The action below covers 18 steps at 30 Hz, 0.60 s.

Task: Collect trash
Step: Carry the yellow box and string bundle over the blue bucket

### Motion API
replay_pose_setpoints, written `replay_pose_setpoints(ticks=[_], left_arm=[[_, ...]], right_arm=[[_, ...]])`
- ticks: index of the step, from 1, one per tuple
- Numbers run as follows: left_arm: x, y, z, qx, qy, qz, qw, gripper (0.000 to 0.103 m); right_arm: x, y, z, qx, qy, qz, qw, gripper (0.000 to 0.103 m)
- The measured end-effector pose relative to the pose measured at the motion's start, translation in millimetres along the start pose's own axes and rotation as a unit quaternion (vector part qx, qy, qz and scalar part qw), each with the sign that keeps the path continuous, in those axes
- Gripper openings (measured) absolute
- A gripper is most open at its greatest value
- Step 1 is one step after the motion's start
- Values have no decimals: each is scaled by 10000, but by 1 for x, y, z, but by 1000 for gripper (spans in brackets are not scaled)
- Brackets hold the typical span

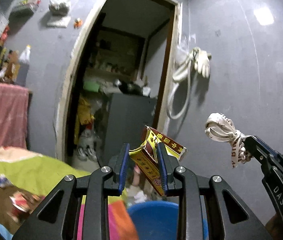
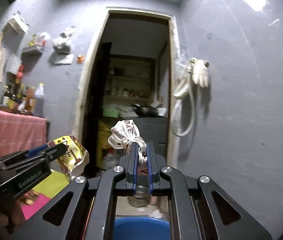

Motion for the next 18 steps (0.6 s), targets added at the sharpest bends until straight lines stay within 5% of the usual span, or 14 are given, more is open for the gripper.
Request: replay_pose_setpoints(ticks=[8, 13, 18], left_arm=[[60, -19, 49, 106, 1169, -87, 9930, 23], [101, -16, 78, -43, 2012, -172, 9794, 23], [121, -11, 93, -82, 2362, -252, 9713, 23]], right_arm=[[66, -34, 15, 170, 894, 298, 9954, 6], [99, -41, 22, 103, 1393, 559, 9886, 7], [124, -43, 26, 90, 1757, 739, 9816, 8]])
Point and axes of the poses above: each gripper's, at about its wrist camera, not at the fingertips, and z roughly the way its jaws point, y to its left, x to its underside, the point moved 7 cm from there along z, roughly the way its jaws point, and after that the axes turned 6 degrees about -y, right-handed, at the moved point
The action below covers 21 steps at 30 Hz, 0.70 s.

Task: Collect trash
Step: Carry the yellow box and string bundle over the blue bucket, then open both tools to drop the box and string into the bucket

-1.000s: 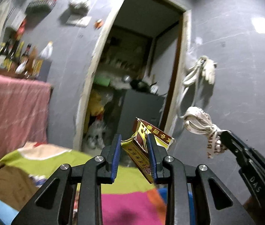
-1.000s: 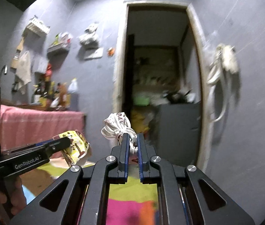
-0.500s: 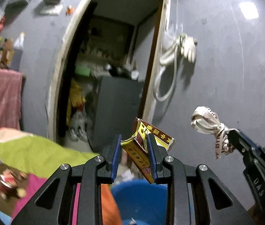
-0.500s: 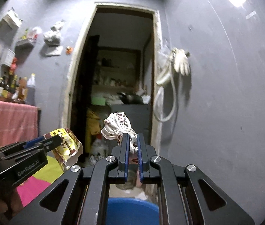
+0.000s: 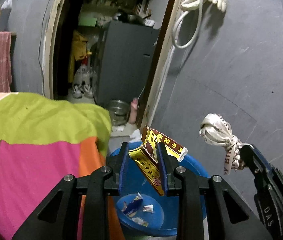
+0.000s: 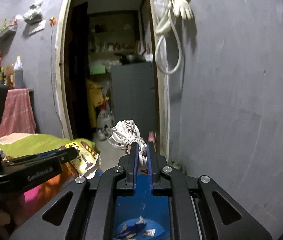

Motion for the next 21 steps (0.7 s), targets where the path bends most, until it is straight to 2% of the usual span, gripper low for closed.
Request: replay_pose_setpoints(ticks=[6, 8, 13, 15, 17, 18, 19, 21], left_arm=[[-1, 6, 8, 45, 196, -130, 9997, 25], [1, 9, 10, 117, 315, -184, 9993, 28], [-1, 16, 5, 269, 428, -290, 9983, 31], [-8, 19, -3, 336, 368, -350, 9981, 31], [-16, 23, -15, 382, 195, -368, 9984, 38], [-22, 27, -24, 413, 60, -384, 9984, 46], [-29, 31, -33, 446, -88, -403, 9982, 50], [-41, 41, -49, 425, -309, -382, 9979, 51]], right_arm=[[8, -3, 10, -27, 268, 95, 9996, 12], [8, -3, 13, -55, 322, 121, 9994, 13], [2, -5, 13, -63, 334, 217, 9992, 22], [-6, -4, 8, -60, 263, 209, 9994, 25], [-14, -1, 5, -96, 192, 206, 9996, 26], [-21, 2, 0, -113, 114, 179, 9997, 30], [-27, 6, -3, -137, 41, 171, 9998, 38], [-41, 17, -11, -228, -152, 180, 9995, 47]])
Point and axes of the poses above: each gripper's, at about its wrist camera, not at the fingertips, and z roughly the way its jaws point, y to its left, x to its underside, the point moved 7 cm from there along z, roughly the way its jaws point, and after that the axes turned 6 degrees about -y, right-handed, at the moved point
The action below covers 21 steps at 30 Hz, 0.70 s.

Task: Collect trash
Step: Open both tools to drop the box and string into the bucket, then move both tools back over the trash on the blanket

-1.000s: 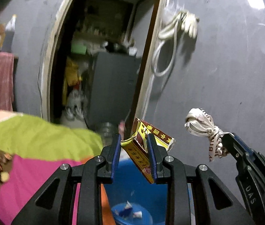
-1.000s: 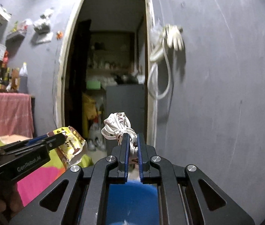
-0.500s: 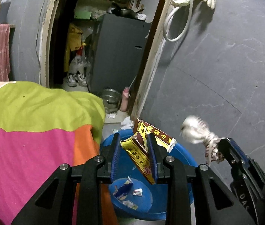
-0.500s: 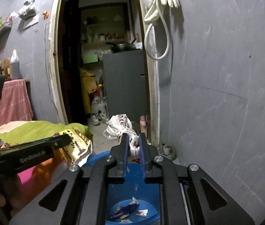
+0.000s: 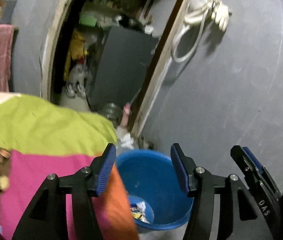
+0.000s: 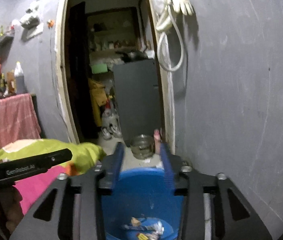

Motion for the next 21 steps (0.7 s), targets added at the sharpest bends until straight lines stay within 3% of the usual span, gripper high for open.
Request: replay_pose_setpoints(ticks=[2, 5, 7, 8, 10, 12, 18, 21], left_arm=[[-13, 10, -17, -63, -172, 43, 9998, 54], [-34, 32, -48, -175, -532, 14, 9984, 68], [-46, 47, -68, -298, -735, 31, 9968, 71], [-52, 56, -79, -353, -816, 51, 9960, 73], [-61, 73, -100, -505, -977, 81, 9939, 89], [-65, 88, -121, -632, -1123, 28, 9917, 94], [-74, 144, -171, -1119, -1305, 33, 9851, 99], [-74, 172, -190, -1385, -1378, 0, 9807, 99]], right_arm=[[-13, 14, -4, -85, -140, -40, 9999, 50], [-31, 36, -10, -260, -366, -43, 9990, 57], [-42, 55, -15, -401, -552, -50, 9977, 73], [-47, 63, -17, -476, -617, -44, 9969, 74], [-56, 83, -20, -626, -727, -63, 9954, 79], [-63, 103, -24, -774, -837, -82, 9934, 85], [-66, 157, -26, -1124, -974, -24, 9889, 103], [-63, 183, -24, -1331, -948, -39, 9866, 103]])
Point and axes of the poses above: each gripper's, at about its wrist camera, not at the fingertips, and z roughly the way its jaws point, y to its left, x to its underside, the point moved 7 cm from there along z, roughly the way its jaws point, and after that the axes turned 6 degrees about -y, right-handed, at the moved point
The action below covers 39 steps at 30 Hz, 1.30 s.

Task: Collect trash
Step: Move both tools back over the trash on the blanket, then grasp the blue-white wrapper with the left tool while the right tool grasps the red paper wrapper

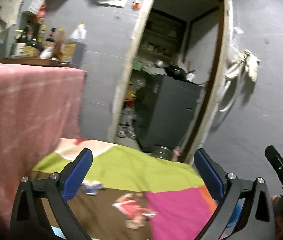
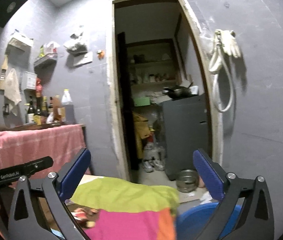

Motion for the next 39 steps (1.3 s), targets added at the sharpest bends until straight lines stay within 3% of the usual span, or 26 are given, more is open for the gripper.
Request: replay_pose_setpoints(ticks=[7, 13, 20, 23, 29, 31, 33, 39], left_arm=[[8, 60, -16, -461, 36, -95, 9989, 99], [32, 98, -10, -708, 350, -140, 9968, 99], [70, 120, 26, -589, 1109, -165, 9920, 99], [86, 125, 44, -366, 1483, -284, 9879, 99], [99, 135, 69, -148, 1922, -453, 9802, 94], [103, 134, 77, -52, 2084, -471, 9769, 81], [107, 132, 81, 23, 2182, -454, 9748, 75], [111, 124, 96, 235, 2335, -428, 9711, 71]], right_arm=[[17, 45, 13, -371, 130, -10, 9992, 103], [45, 68, 27, -562, 515, -72, 9971, 103], [87, 85, 50, -809, 1307, -143, 9880, 103], [108, 92, 58, -959, 1670, -107, 9812, 103], [144, 106, 72, -1112, 2332, -175, 9659, 85], [154, 109, 75, -1159, 2541, -161, 9601, 81], [166, 114, 79, -1185, 2801, -212, 9524, 77], [190, 116, 85, -1197, 3311, -271, 9356, 65]])
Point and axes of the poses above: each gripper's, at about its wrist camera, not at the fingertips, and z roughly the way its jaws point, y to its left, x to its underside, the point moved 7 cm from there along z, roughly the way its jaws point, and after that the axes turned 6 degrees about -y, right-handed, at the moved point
